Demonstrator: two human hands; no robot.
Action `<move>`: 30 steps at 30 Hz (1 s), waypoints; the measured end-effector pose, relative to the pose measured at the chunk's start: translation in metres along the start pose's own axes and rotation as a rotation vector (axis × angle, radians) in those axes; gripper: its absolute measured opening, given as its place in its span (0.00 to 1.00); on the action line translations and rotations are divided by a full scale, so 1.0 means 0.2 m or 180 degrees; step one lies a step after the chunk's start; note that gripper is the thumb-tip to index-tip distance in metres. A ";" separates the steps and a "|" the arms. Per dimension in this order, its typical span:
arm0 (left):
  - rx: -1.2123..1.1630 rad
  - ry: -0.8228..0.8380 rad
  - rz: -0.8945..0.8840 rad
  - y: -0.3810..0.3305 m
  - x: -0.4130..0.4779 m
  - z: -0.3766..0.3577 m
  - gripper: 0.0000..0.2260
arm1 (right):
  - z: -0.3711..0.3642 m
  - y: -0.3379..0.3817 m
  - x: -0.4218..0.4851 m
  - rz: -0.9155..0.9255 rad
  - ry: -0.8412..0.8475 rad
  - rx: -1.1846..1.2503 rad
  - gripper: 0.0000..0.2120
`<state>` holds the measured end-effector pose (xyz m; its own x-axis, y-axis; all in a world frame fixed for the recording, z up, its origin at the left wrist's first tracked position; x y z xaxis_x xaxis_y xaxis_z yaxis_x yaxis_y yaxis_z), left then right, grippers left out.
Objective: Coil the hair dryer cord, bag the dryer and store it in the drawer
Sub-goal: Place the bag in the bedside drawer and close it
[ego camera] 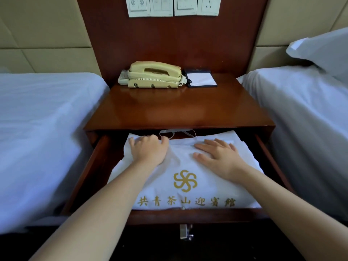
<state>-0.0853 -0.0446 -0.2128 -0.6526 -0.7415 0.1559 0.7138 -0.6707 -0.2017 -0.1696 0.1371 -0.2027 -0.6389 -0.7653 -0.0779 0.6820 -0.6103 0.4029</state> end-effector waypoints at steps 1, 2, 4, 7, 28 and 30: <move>0.0074 0.0114 -0.0062 0.01 -0.01 0.01 0.20 | 0.01 0.00 0.00 -0.0074 -0.0029 -0.0022 0.24; 0.0065 0.0256 -0.0213 0.01 -0.04 0.04 0.19 | 0.02 -0.01 -0.01 -0.0127 -0.0086 -0.0027 0.24; -0.0295 0.0519 -0.0801 0.01 -0.14 0.09 0.19 | 0.03 0.00 -0.04 -0.0119 -0.0237 0.0013 0.22; -0.0823 0.1081 -0.1660 0.01 -0.38 0.17 0.23 | 0.01 0.02 -0.15 0.0108 -0.0062 -0.0090 0.23; 0.0097 0.0947 -0.2289 0.05 -0.50 0.19 0.43 | 0.00 0.01 -0.26 0.0904 0.0630 -0.0619 0.53; -0.0072 0.1031 -0.2180 0.04 -0.42 0.18 0.46 | 0.02 0.01 -0.20 0.0861 0.0607 -0.0611 0.54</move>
<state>-0.0146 0.0116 -0.1922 -0.9928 -0.1140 -0.0377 0.1190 -0.9760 -0.1825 -0.1440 0.1682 -0.1949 -0.3614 -0.9172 -0.1679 0.8826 -0.3945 0.2556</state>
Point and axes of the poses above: each hand's wrist, its own x-axis towards the middle knuckle, its own z-axis out of the back of the hand, y = z × x, the point moved 3 cm from there along x, towards the middle knuckle, and after that the axes turned 1 degree about x, right-handed, at the moved point
